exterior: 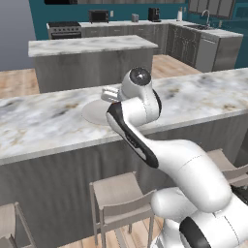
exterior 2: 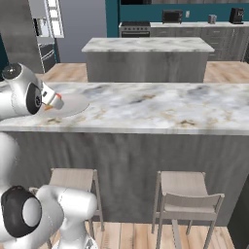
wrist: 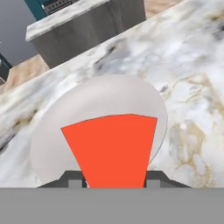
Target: Take the cheese, steak, and tomato from the fridge and place them on the plate on the dining counter to create an appetizer plate.
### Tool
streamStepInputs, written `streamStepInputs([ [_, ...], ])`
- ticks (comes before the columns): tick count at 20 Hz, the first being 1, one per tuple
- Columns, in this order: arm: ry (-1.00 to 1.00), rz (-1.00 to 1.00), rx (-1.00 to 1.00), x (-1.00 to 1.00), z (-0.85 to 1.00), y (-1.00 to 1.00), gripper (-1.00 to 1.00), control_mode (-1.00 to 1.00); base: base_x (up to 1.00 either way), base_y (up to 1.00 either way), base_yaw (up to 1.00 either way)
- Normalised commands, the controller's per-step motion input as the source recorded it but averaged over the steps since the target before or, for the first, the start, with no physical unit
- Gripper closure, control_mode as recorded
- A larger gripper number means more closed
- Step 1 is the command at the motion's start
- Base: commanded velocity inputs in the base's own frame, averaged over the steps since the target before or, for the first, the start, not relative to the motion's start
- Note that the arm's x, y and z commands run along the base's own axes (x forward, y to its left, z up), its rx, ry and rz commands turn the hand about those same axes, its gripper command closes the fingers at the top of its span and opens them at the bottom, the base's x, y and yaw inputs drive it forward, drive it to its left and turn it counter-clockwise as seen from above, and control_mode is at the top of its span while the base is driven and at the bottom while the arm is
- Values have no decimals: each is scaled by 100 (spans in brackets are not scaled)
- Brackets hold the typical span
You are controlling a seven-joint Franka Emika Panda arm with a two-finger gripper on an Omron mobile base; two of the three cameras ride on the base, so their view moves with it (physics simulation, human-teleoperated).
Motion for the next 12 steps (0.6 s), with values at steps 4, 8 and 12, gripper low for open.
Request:
streamStepInputs([
  [4,4,-4,0,54,-20,0,100,-100,0,0,0],
  [8,0,-3,0,46,-31,0,100,-100,0,0,0],
  [12,0,-1,0,46,-35,0,100,-100,0,0,0],
])
